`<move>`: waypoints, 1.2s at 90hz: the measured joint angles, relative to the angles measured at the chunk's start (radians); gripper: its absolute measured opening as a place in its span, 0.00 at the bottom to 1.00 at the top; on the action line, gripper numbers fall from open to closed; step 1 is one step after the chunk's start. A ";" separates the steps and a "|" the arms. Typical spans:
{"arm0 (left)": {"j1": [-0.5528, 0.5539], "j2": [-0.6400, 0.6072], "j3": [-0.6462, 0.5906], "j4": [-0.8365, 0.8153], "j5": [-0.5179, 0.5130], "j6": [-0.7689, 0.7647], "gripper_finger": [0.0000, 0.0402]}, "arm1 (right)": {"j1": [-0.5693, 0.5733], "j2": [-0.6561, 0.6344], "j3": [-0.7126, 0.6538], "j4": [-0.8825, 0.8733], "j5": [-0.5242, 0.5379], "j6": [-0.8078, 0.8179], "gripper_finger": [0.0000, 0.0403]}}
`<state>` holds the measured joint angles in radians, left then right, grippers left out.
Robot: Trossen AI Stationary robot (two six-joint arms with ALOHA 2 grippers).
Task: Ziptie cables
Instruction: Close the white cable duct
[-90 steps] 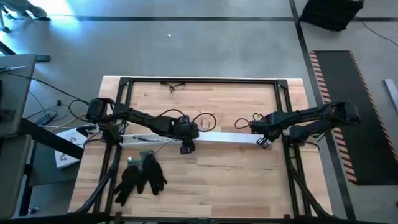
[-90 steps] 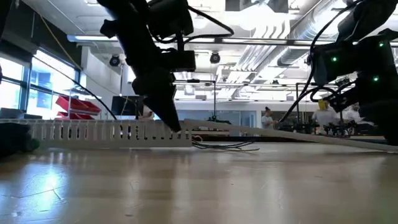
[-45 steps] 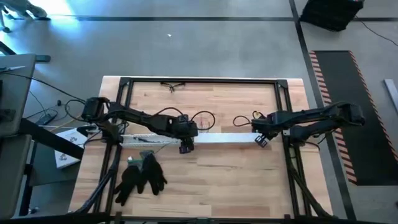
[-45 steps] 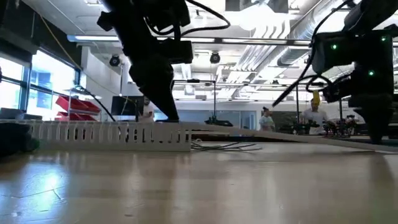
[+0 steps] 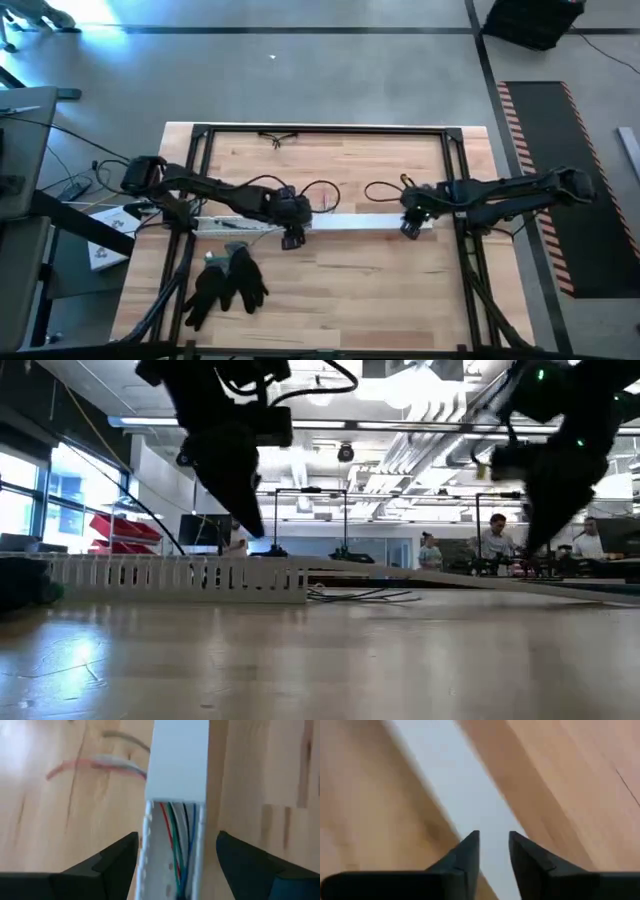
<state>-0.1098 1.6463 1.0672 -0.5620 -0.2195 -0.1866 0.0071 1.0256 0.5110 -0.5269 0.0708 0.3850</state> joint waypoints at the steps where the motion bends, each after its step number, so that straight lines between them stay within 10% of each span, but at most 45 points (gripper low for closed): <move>1: -0.001 0.000 0.000 -0.006 0.000 -0.003 0.61 | 0.006 0.003 0.000 0.022 0.001 -0.020 0.29; 23: -0.035 0.021 -0.025 -0.048 0.002 -0.075 0.61 | 0.061 0.136 0.000 0.388 0.027 -0.363 0.59; 48: -0.076 0.021 -0.066 -0.038 -0.006 -0.128 0.61 | 0.004 0.329 -0.002 0.427 0.031 -0.428 0.79; 108: -0.079 0.020 -0.212 0.182 -0.098 -0.118 0.60 | -0.047 0.402 -0.002 0.434 -0.133 -0.413 0.61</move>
<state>-0.1890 1.6665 0.8551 -0.3801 -0.3178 -0.3043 -0.0399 1.4281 0.5091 -0.0929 -0.0627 -0.0276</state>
